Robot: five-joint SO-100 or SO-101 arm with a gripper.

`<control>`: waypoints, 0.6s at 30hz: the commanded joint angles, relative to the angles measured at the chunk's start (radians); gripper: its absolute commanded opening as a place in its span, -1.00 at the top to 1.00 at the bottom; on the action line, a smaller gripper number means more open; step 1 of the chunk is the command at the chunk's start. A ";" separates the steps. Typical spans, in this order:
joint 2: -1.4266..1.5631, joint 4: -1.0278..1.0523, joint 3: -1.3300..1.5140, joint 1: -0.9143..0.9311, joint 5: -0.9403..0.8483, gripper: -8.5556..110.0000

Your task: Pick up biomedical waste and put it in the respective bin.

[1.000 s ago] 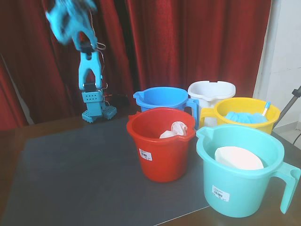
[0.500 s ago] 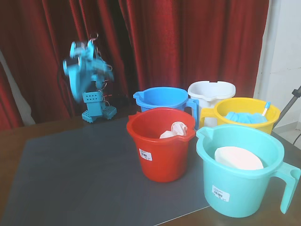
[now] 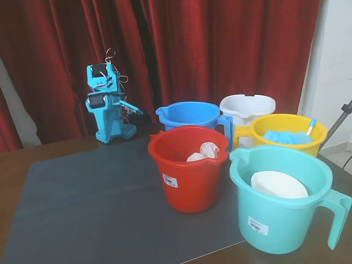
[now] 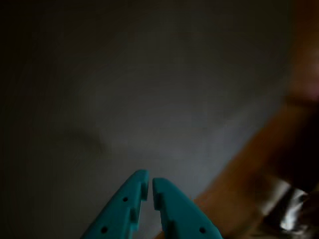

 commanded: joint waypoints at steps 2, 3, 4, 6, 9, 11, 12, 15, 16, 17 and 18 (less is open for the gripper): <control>0.011 0.101 -0.005 -0.017 0.012 0.86; 0.011 0.106 -0.006 -0.020 0.012 0.86; 0.011 0.106 -0.008 -0.032 0.012 0.86; 0.011 0.106 -0.008 -0.064 0.014 0.86; 0.011 0.104 -0.008 -0.075 0.014 0.86; 0.011 0.104 -0.008 -0.072 0.014 0.86; 0.011 0.104 -0.008 -0.074 0.014 0.86; 0.011 0.104 -0.008 -0.074 0.014 0.86; 0.011 0.104 -0.008 -0.074 0.014 0.86; 0.011 0.104 -0.008 -0.074 0.014 0.86; 0.011 0.104 -0.008 -0.074 0.014 0.86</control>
